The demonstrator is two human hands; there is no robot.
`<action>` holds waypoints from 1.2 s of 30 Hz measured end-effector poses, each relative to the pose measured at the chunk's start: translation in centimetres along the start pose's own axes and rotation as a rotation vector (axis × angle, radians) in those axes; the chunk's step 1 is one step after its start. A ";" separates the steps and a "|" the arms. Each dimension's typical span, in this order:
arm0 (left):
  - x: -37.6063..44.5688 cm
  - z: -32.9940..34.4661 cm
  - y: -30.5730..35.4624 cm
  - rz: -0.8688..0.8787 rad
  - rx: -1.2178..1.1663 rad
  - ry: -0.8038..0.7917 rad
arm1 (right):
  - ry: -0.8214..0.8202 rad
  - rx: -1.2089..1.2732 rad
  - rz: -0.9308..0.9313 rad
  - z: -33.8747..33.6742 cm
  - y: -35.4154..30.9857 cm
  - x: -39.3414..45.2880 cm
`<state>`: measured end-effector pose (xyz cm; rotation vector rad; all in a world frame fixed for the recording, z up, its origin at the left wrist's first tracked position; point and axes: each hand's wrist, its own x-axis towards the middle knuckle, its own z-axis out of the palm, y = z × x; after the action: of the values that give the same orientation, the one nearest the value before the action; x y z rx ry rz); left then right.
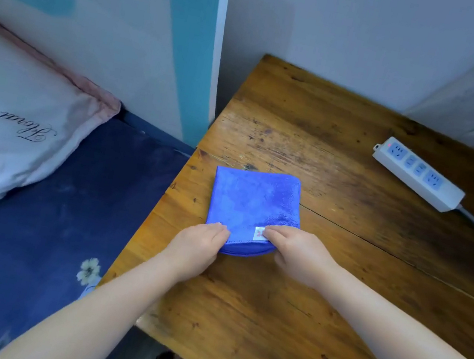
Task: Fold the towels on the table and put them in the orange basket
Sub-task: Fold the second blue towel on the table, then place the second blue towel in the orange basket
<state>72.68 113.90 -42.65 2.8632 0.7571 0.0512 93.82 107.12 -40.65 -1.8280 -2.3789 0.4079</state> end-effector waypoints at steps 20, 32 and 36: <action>-29.7 -11.2 -3.8 -0.596 -0.145 -0.411 | -0.477 -0.162 -0.378 -1.0 -27.1 7.4; -52.8 -17.5 -7.4 -0.963 -0.092 -0.297 | -0.575 -0.126 -0.714 0.1 -52.5 13.9; -57.7 -18.2 -10.3 -1.113 -0.066 -0.232 | -0.566 -0.130 -0.793 1.0 -58.6 17.8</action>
<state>16.04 97.22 -25.87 1.9501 2.0520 -0.3765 34.35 110.22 -26.49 -0.6947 -3.2898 0.7369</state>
